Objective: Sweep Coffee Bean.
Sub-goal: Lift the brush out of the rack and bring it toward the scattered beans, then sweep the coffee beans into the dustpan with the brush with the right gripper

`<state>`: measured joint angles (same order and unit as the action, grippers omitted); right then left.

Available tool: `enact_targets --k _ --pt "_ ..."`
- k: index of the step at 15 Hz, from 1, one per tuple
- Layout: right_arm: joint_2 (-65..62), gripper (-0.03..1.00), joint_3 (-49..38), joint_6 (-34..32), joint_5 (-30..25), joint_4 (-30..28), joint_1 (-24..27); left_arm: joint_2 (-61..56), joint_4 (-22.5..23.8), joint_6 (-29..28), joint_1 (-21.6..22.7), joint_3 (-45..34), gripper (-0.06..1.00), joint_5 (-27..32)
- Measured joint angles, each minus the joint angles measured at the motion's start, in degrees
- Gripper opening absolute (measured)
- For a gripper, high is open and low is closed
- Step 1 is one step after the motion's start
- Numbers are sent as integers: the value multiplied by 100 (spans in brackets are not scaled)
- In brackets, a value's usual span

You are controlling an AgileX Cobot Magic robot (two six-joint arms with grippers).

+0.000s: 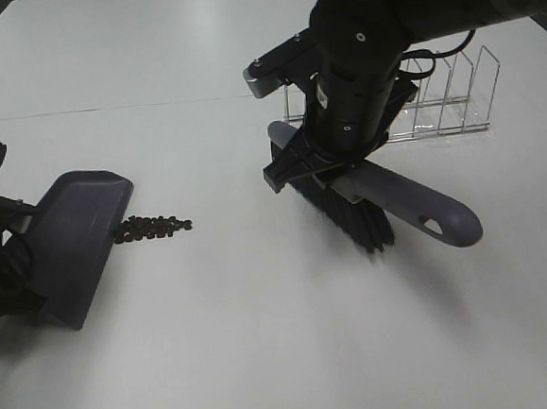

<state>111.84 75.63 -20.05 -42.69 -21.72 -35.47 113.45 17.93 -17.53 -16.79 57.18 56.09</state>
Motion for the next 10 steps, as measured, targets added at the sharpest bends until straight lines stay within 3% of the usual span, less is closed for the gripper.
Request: enact_targets --k 4,10 --pt "527 32 602 0 -195 -97 -126 23 -143 218 0 80 33 11" --pt "1450 32 1581 149 -258 -103 -859 34 -510 453 0 115 33 0"
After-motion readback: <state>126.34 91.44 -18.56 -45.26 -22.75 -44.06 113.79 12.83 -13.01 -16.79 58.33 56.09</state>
